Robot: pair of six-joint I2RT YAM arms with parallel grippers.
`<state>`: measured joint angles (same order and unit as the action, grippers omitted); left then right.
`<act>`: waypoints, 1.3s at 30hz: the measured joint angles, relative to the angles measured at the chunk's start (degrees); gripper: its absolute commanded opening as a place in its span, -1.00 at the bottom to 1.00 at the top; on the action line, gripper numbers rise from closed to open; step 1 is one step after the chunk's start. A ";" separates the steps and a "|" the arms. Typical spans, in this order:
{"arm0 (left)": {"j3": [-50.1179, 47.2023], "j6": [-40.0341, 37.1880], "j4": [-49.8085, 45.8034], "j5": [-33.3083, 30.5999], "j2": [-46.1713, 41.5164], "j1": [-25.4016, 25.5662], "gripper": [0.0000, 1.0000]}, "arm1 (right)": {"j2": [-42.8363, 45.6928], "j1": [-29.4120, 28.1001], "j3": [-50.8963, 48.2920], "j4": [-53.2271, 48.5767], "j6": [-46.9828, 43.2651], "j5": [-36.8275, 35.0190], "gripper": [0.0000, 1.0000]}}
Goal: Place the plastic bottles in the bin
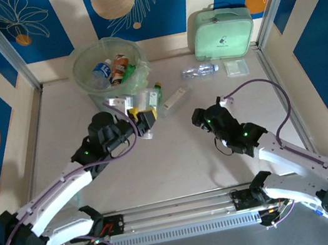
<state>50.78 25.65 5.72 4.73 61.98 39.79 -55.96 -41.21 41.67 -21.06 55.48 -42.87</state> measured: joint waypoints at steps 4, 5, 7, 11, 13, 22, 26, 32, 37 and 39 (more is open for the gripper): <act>14.60 -1.64 -10.56 -5.14 2.38 -0.92 -0.33 | -2.10 -2.78 0.02 0.04 0.48 -4.48 0.70; 19.39 -1.84 -13.44 -5.97 3.96 -1.73 -0.32 | -2.80 -3.13 0.09 0.02 0.55 -5.14 0.70; 27.96 -1.84 -18.27 -6.88 7.72 -4.48 -0.32 | -4.28 -3.74 0.24 0.22 0.72 -5.68 0.69; 43.74 -1.97 -27.63 -9.01 17.07 -11.52 -0.31 | -8.98 -5.68 2.03 0.09 0.72 -6.67 0.70; 48.63 -2.25 -31.10 -9.49 21.18 -13.92 -0.31 | -11.37 -7.34 3.82 -0.55 0.70 -7.87 0.70; 62.03 -5.31 -41.05 -10.80 36.28 -18.40 -0.31 | -17.40 -10.54 8.55 -1.49 -0.61 -11.56 0.70; 65.35 -6.73 -42.01 -11.47 41.29 -18.69 -0.31 | -17.42 -10.60 8.63 -1.62 -1.33 -12.83 0.70; 65.64 -7.76 -43.39 -12.81 47.04 -19.15 -0.23 | -16.22 -10.49 8.63 -2.08 -2.27 -14.25 0.70; 65.61 -7.78 -44.35 -12.90 49.24 -19.52 -0.10 | -14.43 -9.97 8.63 -2.12 -2.58 -14.36 0.70; 65.64 -7.78 -44.39 -12.85 49.46 -19.58 0.06 | -14.43 -9.77 8.63 -2.12 -2.58 -14.36 0.70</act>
<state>116.42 17.87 -38.68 -8.12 111.44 20.21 -70.39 -50.98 50.30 -23.18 52.90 -57.23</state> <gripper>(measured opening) 0.558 0.851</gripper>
